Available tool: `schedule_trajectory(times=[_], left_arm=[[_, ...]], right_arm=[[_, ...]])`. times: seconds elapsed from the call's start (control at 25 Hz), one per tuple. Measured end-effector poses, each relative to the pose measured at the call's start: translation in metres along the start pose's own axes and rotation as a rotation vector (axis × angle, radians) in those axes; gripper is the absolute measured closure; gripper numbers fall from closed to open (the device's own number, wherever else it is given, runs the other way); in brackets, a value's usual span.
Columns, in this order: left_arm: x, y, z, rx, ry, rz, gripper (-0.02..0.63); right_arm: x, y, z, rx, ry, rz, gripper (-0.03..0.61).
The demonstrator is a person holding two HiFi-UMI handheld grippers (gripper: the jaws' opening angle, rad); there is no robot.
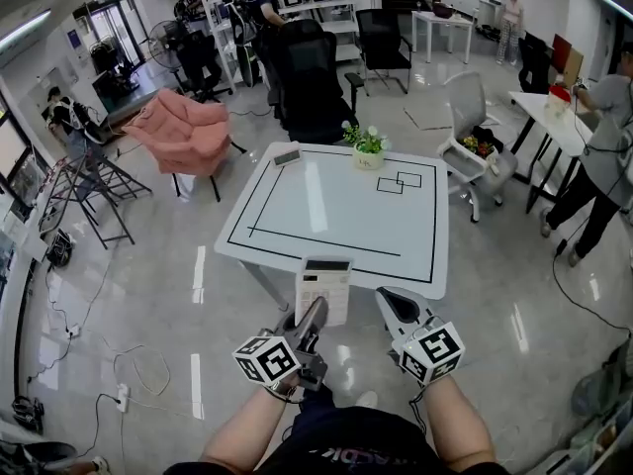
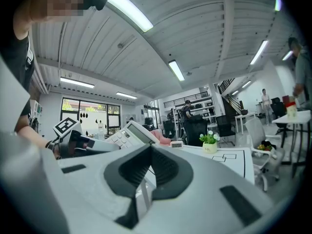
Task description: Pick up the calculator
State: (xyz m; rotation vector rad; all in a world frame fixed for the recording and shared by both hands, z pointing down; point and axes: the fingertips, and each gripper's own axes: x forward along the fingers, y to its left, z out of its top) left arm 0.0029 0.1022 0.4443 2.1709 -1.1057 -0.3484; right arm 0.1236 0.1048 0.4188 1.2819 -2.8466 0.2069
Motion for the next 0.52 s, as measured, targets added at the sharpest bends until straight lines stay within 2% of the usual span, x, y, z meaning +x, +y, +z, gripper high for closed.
schedule_trajectory(times=[0.52], left_arm=[[-0.0039,0.0049,0.0058,-0.001,-0.005,0.006,0.545]], right_arm=[[0.0063,0.0046,0.0053,-0.005,-0.006,0.005,0.578]])
